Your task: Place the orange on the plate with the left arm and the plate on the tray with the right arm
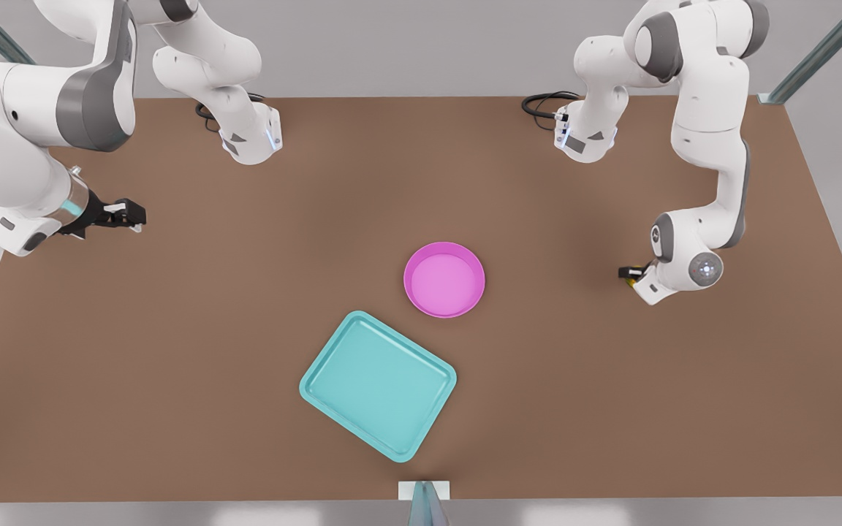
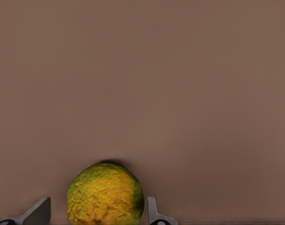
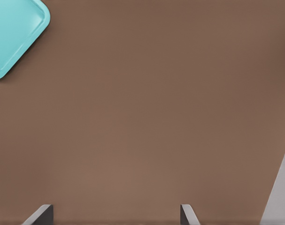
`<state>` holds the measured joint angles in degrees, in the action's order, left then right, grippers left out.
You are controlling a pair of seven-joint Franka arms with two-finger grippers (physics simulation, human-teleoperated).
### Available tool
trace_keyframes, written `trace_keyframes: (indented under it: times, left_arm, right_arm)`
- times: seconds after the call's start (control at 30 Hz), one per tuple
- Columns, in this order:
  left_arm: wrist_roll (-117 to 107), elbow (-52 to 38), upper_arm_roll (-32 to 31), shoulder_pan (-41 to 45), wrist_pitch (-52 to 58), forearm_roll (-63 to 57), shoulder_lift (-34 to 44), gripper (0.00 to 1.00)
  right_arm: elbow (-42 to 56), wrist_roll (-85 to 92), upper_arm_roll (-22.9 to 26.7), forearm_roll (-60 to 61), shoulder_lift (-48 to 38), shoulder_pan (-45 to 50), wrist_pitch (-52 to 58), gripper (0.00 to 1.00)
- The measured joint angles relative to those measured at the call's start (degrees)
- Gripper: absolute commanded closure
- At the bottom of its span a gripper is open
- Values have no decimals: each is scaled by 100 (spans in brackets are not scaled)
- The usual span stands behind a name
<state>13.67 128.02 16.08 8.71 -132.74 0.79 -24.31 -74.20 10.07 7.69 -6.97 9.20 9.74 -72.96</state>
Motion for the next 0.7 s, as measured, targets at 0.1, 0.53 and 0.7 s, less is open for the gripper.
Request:
trace_keyframes:
  times: [0.1, 0.53, 0.7]
  left_arm:
    - [56, 16, -3, 0, 51, 3, -13, 29]
    - [121, -54, -45, -9, -269, 22, -176, 41]
    - [90, -57, -48, -9, -402, -20, -149, 45]
  right_arm:
    - [-1, -4, 0, 0, 0, -1, 2, 0]
    - [-20, -15, 9, 7, 11, -9, 14, 0]
    - [-26, -13, 18, 8, 16, -16, 15, 0]
